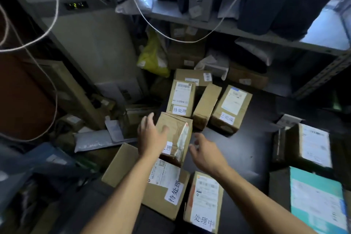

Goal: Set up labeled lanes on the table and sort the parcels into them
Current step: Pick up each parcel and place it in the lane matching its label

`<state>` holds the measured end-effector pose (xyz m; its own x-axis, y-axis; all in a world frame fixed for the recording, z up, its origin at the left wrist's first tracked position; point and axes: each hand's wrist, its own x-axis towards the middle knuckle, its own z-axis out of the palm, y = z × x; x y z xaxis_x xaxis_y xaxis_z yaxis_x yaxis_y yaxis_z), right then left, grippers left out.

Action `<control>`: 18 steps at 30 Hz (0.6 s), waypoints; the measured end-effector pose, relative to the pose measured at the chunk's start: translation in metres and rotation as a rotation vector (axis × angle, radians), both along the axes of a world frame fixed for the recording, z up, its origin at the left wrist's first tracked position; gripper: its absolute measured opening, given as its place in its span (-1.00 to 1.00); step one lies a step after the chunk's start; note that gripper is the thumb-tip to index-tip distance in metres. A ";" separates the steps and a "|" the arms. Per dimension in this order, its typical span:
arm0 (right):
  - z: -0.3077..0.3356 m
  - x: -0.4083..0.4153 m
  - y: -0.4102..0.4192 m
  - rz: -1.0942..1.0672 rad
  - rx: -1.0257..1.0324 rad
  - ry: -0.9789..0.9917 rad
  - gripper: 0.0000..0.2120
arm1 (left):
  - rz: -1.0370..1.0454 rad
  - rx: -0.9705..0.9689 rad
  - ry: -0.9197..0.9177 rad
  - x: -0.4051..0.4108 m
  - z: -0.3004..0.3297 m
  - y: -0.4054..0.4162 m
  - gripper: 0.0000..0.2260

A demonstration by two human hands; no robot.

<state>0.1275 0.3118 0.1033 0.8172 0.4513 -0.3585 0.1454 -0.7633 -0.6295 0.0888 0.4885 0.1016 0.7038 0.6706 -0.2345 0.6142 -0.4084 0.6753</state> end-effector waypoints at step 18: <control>-0.001 -0.011 0.034 -0.287 0.363 0.232 -0.77 | -0.085 -0.381 -0.086 0.009 0.006 0.008 -0.66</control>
<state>0.1164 0.3461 0.1021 0.8441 0.3493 -0.4069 -0.2128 -0.4783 -0.8520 0.0982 0.4962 0.1073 0.7809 0.4858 -0.3928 0.5234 -0.1654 0.8359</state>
